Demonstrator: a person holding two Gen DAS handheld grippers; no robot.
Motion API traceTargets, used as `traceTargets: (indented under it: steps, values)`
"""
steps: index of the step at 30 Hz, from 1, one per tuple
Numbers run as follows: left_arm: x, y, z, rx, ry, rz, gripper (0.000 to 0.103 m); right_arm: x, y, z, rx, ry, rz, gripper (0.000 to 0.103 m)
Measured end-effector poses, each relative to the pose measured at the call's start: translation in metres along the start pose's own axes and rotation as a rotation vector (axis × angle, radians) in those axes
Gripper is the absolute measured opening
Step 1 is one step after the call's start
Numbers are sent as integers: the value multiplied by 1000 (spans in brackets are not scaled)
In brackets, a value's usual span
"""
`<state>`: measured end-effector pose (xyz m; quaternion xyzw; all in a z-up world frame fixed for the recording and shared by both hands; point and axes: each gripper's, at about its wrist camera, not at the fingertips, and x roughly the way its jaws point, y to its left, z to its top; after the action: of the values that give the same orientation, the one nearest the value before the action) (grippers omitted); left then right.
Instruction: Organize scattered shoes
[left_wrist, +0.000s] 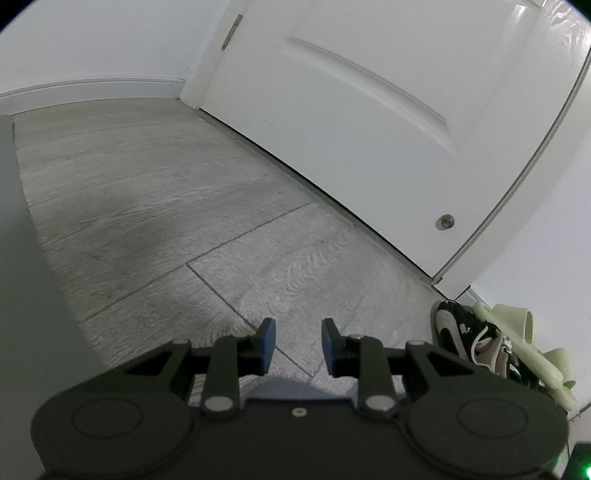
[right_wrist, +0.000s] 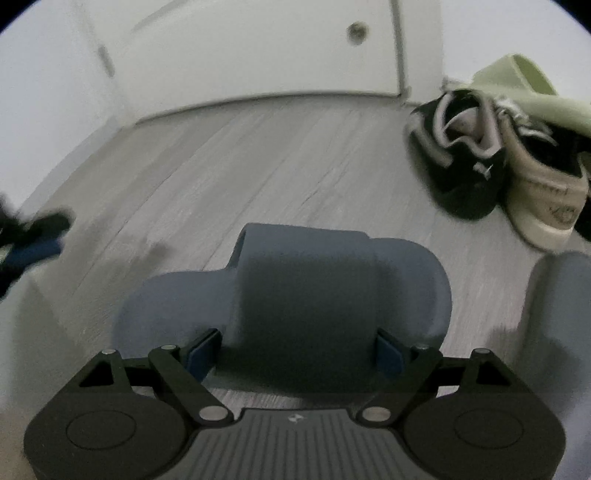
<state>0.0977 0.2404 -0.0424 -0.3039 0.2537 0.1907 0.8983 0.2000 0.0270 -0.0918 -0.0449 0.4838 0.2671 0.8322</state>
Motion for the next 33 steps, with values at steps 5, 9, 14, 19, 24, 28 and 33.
traceTargets:
  steps: [5, 9, 14, 19, 24, 28, 33]
  values:
    - [0, 0, -1, 4, 5, -5, 28, -20, -11, 2, -24, 67, 46, 89]
    - [2, -3, -2, 13, 11, -7, 29, -36, -12, 4, -177, 37, -19, 91]
    - [4, -8, -4, 51, 29, -30, 43, -48, -5, 1, -301, 36, -20, 91]
    - [7, -15, -8, 113, 82, -90, 51, -58, 4, -14, -612, -47, -72, 95]
    - [10, -24, -12, 159, 105, -96, 52, -42, 11, -21, -834, -32, -50, 96]
    - [9, -20, -12, 143, 106, -101, 52, -23, 16, -21, -893, -10, -14, 99]
    - [8, -17, -9, 120, 97, -94, 52, -11, 22, -17, -781, 2, -22, 99]
